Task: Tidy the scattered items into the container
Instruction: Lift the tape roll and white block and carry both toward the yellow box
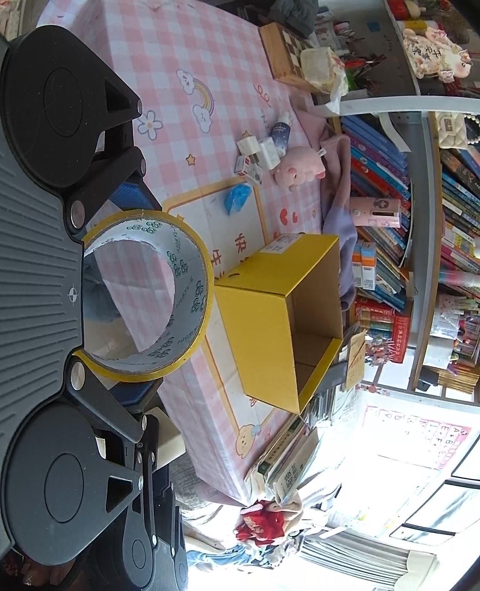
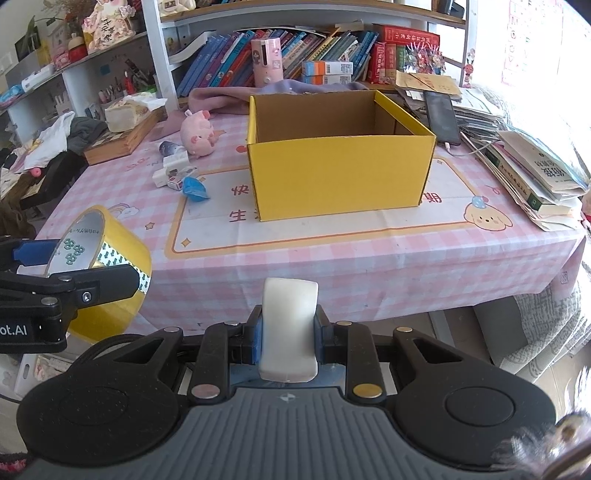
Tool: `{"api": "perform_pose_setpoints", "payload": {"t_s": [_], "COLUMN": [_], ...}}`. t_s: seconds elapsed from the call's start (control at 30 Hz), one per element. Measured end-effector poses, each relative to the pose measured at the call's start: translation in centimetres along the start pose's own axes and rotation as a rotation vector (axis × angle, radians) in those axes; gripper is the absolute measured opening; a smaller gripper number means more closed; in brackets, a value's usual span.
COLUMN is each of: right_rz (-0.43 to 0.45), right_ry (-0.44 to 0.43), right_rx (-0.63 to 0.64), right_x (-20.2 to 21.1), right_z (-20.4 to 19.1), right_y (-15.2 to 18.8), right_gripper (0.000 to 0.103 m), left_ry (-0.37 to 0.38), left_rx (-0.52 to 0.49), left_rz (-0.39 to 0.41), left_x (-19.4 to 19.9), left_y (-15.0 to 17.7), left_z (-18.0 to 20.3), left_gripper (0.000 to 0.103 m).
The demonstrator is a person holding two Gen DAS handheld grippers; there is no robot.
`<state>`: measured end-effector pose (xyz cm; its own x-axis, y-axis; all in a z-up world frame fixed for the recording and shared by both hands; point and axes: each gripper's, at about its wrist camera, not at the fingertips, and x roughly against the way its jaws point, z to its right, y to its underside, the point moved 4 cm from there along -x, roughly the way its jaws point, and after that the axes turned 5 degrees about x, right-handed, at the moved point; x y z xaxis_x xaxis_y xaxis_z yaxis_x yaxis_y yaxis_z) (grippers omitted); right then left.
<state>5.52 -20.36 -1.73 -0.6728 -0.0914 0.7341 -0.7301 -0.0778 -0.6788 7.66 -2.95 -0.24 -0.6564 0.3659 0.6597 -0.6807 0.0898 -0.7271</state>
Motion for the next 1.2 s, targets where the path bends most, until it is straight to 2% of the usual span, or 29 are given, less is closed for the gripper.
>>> {"api": "perform_pose_setpoints", "payload": {"t_s": [0.27,0.73,1.2], "right_rz": [0.003,-0.009,-0.026], "right_ry": [0.019,0.127,0.102], "right_rx": [0.011,-0.069,-0.082], "right_x": [0.2,0.0,-3.5], "right_z": [0.2,5.3,7.2], "right_y": [-0.4,-0.5,-3.0], "right_gripper": [0.024,0.024,0.024], "left_ry": [0.026,0.139,0.12], "left_rx": [0.005,-0.052,-0.056], "left_rz": [0.003,-0.018,-0.032], "left_x": [-0.5,-3.9,-7.2], "left_y": [-0.5,-2.1,-4.4], "left_z": [0.3,4.0,3.7], "left_gripper": [0.089,0.089,0.089]}}
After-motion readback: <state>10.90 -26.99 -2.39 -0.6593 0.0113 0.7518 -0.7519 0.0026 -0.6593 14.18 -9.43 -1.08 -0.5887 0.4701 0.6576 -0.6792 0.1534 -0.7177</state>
